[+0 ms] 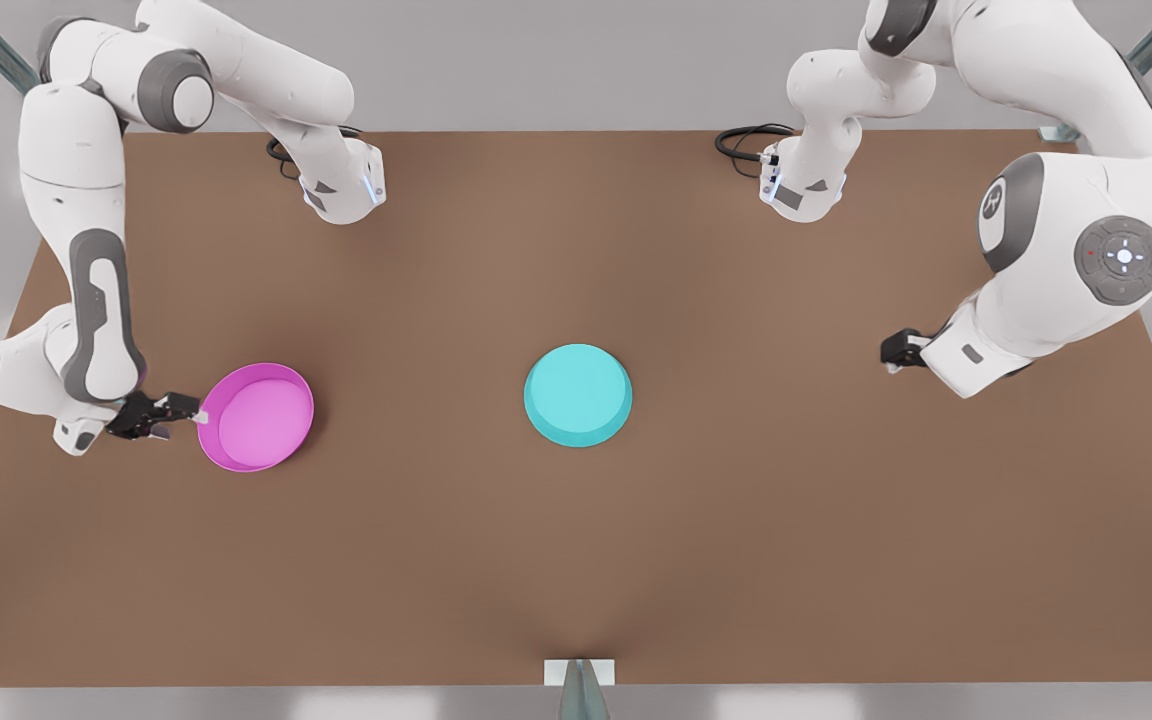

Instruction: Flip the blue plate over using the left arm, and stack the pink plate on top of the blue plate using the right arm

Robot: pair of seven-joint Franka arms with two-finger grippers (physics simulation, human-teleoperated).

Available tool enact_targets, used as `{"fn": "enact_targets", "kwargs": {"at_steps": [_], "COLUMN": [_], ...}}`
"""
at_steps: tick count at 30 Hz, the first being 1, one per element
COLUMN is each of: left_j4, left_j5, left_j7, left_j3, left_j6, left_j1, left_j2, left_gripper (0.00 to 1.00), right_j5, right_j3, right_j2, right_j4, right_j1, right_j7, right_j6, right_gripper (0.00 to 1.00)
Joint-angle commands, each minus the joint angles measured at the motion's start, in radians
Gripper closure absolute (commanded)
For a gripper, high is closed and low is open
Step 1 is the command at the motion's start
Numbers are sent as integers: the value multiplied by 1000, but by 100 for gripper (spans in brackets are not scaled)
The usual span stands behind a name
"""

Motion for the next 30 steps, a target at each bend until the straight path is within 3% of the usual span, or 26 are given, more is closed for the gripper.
{"fn": "enact_targets", "kwargs": {"at_steps": [1, 5, 13, 15, 17, 22, 25, 27, 30], "left_j4": [0, 21, 23, 23, 22, 23, 23, 23, 23], "left_j5": [47, 41, 39, 39, 37, 39, 39, 39, 39], "left_j7": [0, 6, 8, 9, 9, 11, 8, 6, 6], "left_j3": [0, -3, -5, -5, -5, -5, -5, -5, -5], "left_j6": [2, 0, 15, 15, 15, 17, 15, 17, 17], "left_j1": [0, 0, 0, 0, 0, 0, 0, -2, 0], "left_j2": [2, 29, 35, 43, 58, 64, 71, 71, 71], "left_gripper": [0, 0, 0, 0, 0, 0, 0, 0, 0], "right_j5": [4, 9, 10, 10, 10, 10, 10, 10, 10], "right_j3": [-2, -2, 0, 0, 0, 0, 0, 0, 1], "right_j2": [4, 21, 57, 71, 71, 65, 70, 70, 70], "right_j4": [-2, -6, -18, -14, -11, -9, -11, -11, -11], "right_j1": [1, 1, 4, 5, 11, 13, 13, 13, 14], "right_j7": [-9, -13, -16, -16, -13, -13, -15, -13, -12], "right_j6": [0, 2, 31, 31, 29, 21, 23, 20, 18], "right_gripper": [0, 1, 36, 36, 43, 44, 50, 60, 61]}}
